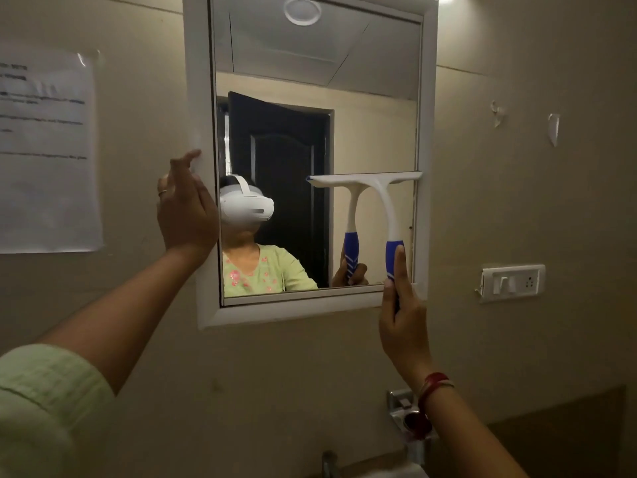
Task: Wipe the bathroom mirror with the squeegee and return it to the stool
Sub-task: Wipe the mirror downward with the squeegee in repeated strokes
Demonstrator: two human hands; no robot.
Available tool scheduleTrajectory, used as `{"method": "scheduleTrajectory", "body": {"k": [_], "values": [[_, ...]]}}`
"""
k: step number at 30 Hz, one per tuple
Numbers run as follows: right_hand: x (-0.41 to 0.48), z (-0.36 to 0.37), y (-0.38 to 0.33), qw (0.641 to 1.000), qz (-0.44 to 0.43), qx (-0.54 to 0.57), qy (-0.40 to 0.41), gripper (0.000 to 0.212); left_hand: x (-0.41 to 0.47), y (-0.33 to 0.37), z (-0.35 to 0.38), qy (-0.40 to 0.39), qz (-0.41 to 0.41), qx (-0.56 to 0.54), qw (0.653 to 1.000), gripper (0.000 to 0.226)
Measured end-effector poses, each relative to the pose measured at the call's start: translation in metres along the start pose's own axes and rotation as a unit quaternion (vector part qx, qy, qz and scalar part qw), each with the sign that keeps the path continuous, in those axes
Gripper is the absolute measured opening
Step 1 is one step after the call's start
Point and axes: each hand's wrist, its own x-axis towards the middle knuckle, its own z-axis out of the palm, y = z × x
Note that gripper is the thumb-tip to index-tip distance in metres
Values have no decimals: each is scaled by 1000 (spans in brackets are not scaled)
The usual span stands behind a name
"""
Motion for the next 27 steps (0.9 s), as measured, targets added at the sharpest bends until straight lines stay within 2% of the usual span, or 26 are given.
{"method": "scheduleTrajectory", "body": {"k": [15, 27], "values": [[-63, -1, 5, 998, 46, -14, -33, 56, 0, -2, 3, 11, -4, 9, 1000, 35], [-106, 2, 3, 996, 75, -19, -37, 53, 0, -6, 3, 9, 7, 12, 1000, 36]]}}
